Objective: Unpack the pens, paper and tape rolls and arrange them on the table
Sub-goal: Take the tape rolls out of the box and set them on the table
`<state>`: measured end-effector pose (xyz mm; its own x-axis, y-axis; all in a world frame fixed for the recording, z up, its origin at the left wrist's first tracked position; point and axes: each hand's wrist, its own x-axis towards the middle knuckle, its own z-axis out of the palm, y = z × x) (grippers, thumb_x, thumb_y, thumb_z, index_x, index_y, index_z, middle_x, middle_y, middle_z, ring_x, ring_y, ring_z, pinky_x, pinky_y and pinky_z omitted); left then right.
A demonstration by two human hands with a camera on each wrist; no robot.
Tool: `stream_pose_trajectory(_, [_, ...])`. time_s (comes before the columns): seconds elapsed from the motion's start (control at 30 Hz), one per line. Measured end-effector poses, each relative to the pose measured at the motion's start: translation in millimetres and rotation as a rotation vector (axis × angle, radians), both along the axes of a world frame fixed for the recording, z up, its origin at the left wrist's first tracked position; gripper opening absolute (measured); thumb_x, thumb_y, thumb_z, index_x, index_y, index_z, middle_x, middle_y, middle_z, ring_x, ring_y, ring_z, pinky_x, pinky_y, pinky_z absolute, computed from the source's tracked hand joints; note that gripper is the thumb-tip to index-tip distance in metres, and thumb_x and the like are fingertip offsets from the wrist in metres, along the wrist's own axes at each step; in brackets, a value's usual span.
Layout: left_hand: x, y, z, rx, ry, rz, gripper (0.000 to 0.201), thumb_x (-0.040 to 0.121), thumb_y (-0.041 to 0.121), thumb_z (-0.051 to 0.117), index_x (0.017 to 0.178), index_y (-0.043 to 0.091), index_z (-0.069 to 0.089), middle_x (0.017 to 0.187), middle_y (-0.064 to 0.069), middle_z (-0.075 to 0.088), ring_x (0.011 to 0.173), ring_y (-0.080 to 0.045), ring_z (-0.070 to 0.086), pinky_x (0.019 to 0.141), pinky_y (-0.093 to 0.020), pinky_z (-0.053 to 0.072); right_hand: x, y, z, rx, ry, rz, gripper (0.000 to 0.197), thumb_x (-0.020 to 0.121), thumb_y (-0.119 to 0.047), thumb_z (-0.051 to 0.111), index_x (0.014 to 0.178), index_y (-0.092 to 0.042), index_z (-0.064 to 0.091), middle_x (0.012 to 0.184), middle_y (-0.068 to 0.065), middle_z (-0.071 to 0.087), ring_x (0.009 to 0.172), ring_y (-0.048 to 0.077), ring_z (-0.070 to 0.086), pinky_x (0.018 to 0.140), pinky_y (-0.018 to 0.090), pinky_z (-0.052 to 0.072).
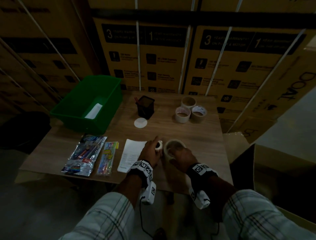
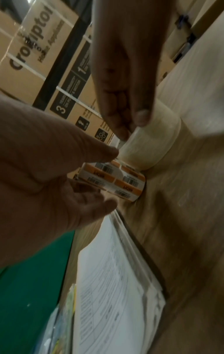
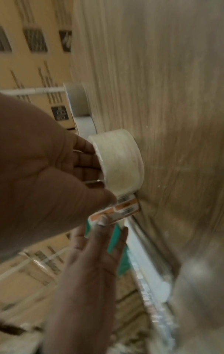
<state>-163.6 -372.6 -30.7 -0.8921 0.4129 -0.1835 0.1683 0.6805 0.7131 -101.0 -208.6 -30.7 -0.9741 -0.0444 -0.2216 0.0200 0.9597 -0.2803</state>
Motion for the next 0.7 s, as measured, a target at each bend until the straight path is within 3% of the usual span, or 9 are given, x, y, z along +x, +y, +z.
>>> stream_pose_trajectory(0.1, [3.9,-1.8,3.1,-0.146,0.042,-0.005,0.077,0.088,0.030,0.063,0.151,0.033,0.018,0.156,-0.013,0.023,0.141,-0.033,0.029,0.113,-0.045,0.034,8.2,4.7,1.8,-0.089,0.105,-0.074,0.050,0.086,-0.033,0.058,0.133,-0.020,0.047,0.140,0.010,0.049,0.123,0.034,0.048,0.100,0.040,0.041])
stream_pose_trajectory(0.2, [10.9,-3.8,15.8,-0.229,0.132,0.011,0.072,0.090,0.031,0.058,0.151,0.033,0.019,0.158,-0.011,0.017,0.144,-0.033,0.020,0.115,-0.046,0.029,17.5,13.8,4.5,-0.101,0.206,-0.097,0.045,0.083,-0.031,0.059,0.126,-0.019,0.053,0.122,0.012,0.060,0.108,0.036,0.055,0.089,0.042,0.045])
stream_pose_trajectory(0.3, [19.1,0.7,25.8,-0.195,0.232,0.013,0.062,0.090,0.024,0.055,0.146,0.031,0.032,0.153,-0.008,0.028,0.140,-0.030,0.027,0.113,-0.045,0.032,28.9,27.4,9.2,-0.084,0.244,-0.115,0.039,0.083,-0.028,0.057,0.121,-0.015,0.057,0.110,0.013,0.063,0.099,0.037,0.057,0.080,0.042,0.048])
stream_pose_trajectory(0.47, [25.7,37.5,39.6,-0.086,0.333,-0.054,0.033,0.093,0.021,0.048,0.125,0.020,0.055,0.127,-0.006,0.053,0.118,-0.026,0.048,0.099,-0.039,0.042,52.2,59.1,18.0,-0.104,0.268,-0.199,0.032,0.085,-0.025,0.060,0.115,-0.015,0.062,0.109,0.009,0.065,0.101,0.032,0.059,0.082,0.040,0.050])
stream_pose_trajectory(0.6, [38.7,90.2,44.3,0.015,0.268,-0.213,0.023,0.092,0.019,0.049,0.109,0.014,0.063,0.111,-0.009,0.065,0.103,-0.028,0.059,0.087,-0.032,0.045,77.2,100.5,24.7,-0.099,0.263,-0.302,0.025,0.085,-0.024,0.060,0.107,-0.014,0.066,0.101,0.008,0.067,0.096,0.031,0.061,0.079,0.038,0.050])
stream_pose_trajectory(0.7, [51.4,135.3,43.9,-0.008,0.175,-0.366,0.024,0.092,0.020,0.051,0.111,0.016,0.065,0.115,-0.007,0.065,0.105,-0.025,0.061,0.088,-0.030,0.045,99.3,138.0,34.4,-0.097,0.236,-0.359,0.023,0.086,-0.024,0.058,0.104,-0.013,0.067,0.099,0.009,0.068,0.093,0.031,0.062,0.078,0.038,0.052])
